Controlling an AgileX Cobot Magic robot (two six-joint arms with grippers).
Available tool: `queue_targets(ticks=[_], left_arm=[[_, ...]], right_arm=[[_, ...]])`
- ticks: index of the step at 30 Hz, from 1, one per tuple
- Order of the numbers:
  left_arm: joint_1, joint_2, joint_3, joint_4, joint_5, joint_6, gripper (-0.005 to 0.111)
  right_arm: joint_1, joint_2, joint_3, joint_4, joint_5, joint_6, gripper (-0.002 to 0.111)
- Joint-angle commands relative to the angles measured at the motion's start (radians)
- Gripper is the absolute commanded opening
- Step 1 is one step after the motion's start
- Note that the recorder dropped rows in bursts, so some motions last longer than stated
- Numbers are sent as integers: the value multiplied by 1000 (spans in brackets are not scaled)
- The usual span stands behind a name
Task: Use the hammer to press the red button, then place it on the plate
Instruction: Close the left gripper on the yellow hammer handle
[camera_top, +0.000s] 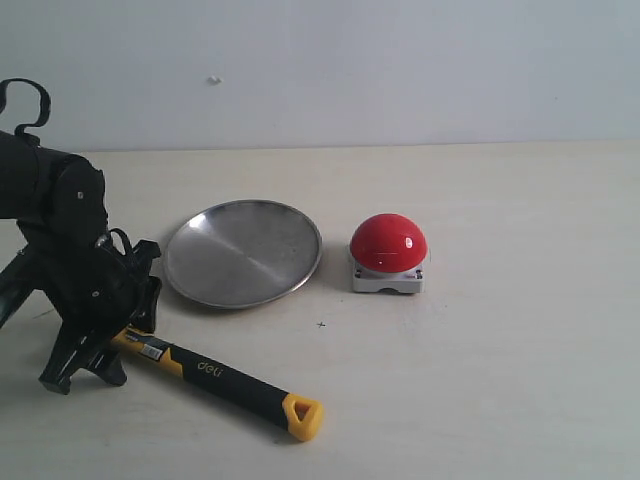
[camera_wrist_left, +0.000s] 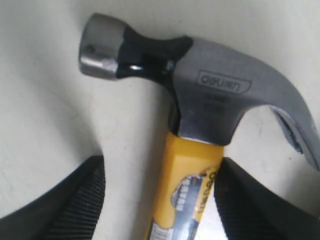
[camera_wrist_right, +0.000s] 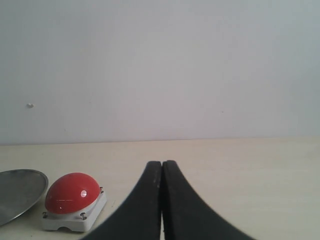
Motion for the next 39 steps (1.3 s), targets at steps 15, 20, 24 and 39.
queue_targets(ticks=[15, 20, 24, 39], left_arm=[[-5, 12, 0, -54, 33, 107, 0], [-5, 12, 0, -54, 35, 129, 0], [-5, 12, 0, -54, 35, 129, 0], [-5, 12, 0, -49, 73, 648, 0]], right_arm=[[-5, -7, 5, -2, -7, -6, 0], [-5, -7, 5, -2, -7, -6, 0], [-5, -7, 5, -2, -7, -6, 0], [-5, -7, 5, -2, -7, -6, 0]])
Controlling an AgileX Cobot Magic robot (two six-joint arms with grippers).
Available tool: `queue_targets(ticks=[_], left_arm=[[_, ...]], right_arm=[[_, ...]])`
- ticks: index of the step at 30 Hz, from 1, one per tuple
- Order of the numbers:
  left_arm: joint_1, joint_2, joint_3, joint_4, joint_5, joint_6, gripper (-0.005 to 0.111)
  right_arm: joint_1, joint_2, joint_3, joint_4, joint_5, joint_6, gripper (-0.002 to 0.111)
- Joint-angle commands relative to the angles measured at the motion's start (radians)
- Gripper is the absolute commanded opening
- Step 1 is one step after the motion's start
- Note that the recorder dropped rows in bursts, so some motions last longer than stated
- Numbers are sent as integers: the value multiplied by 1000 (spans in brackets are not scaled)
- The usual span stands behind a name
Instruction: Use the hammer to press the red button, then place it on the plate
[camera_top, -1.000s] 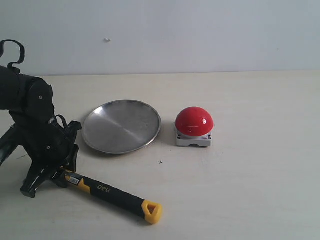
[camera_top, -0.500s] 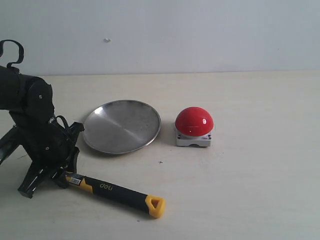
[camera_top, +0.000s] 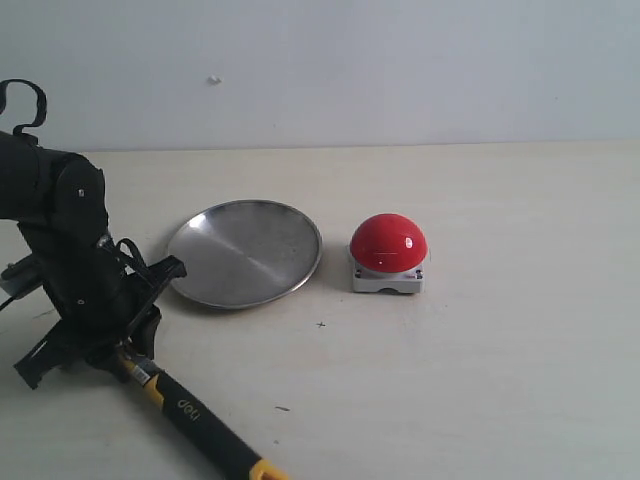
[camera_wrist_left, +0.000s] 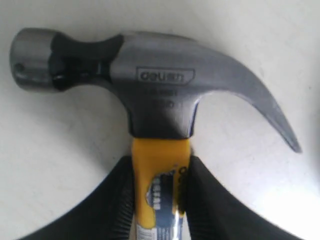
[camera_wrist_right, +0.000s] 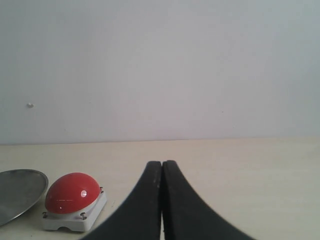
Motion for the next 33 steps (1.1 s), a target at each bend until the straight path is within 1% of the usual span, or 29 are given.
queue_targets(ticks=[1, 29, 31, 33], left_arm=[[-5, 10, 2, 6, 22, 146, 0], [-5, 10, 2, 6, 22, 146, 0], [-5, 10, 2, 6, 28, 162, 0], [-5, 10, 2, 6, 53, 215, 0]], right_arm=[[-5, -7, 5, -2, -7, -6, 0], [-5, -7, 5, -2, -7, -6, 0], [-5, -7, 5, -2, -7, -6, 0], [-5, -7, 5, -2, -7, -6, 0]])
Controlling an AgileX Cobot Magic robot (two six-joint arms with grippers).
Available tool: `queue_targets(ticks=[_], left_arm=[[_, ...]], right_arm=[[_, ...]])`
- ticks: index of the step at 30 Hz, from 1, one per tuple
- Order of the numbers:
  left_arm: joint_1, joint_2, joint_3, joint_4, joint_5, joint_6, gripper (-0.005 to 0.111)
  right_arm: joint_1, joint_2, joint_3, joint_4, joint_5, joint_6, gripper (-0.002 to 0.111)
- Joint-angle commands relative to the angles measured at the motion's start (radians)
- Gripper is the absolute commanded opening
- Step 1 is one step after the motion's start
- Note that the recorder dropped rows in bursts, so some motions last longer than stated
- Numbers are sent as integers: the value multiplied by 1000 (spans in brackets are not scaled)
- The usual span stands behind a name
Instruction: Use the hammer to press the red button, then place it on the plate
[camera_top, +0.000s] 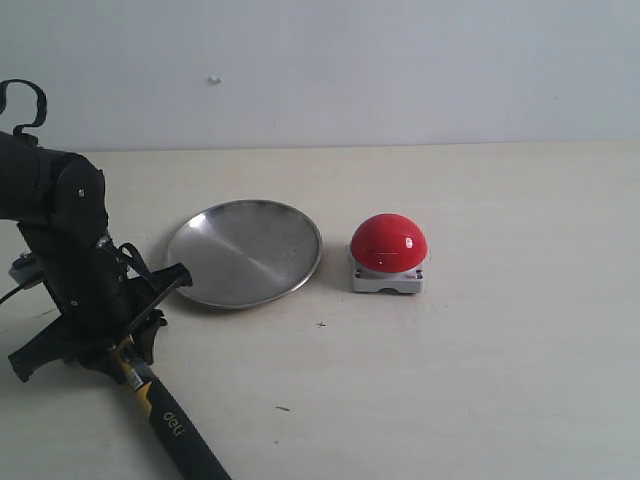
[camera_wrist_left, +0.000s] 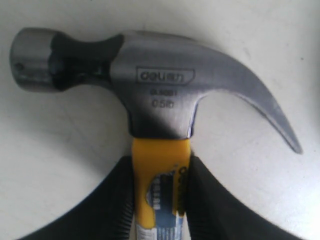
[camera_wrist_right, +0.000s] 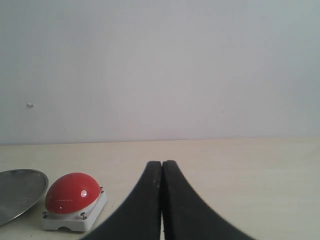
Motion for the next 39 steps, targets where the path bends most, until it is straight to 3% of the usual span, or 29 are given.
queue_targets(ticks=[1, 39], left_arm=[[-5, 10, 2, 6, 53, 96, 0], [-5, 20, 2, 41, -24, 157, 0]], right_arm=[[-5, -7, 5, -2, -7, -6, 0], [-5, -7, 5, 7, -7, -6, 0]])
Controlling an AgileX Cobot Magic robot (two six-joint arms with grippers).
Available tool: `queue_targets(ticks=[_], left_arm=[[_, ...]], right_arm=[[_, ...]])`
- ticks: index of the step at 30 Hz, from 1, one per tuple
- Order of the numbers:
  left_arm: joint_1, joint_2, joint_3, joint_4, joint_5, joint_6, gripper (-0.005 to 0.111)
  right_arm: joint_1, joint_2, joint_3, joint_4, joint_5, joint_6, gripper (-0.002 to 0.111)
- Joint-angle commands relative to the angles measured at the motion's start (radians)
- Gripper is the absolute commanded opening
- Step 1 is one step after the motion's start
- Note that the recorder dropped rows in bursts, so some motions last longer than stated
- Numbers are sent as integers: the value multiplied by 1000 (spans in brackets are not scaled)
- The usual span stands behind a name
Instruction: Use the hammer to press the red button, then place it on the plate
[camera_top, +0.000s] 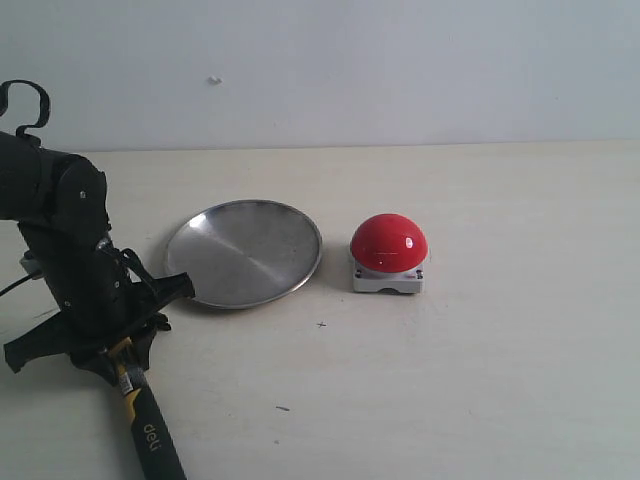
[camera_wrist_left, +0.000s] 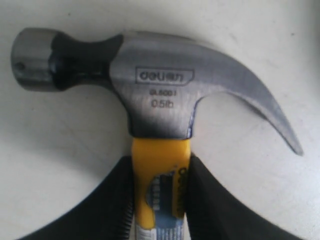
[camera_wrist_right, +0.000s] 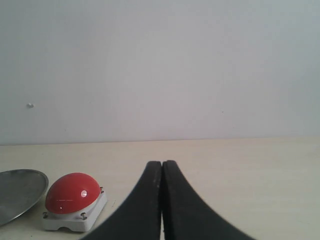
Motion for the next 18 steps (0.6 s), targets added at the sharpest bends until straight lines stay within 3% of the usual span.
queue_targets(ticks=[1, 18], left_arm=[[-5, 18, 2, 20, -31, 11, 0], [-5, 20, 2, 49, -102, 35, 0]], right_arm=[[-5, -7, 5, 17, -7, -6, 0], [-5, -7, 5, 17, -7, -6, 0]])
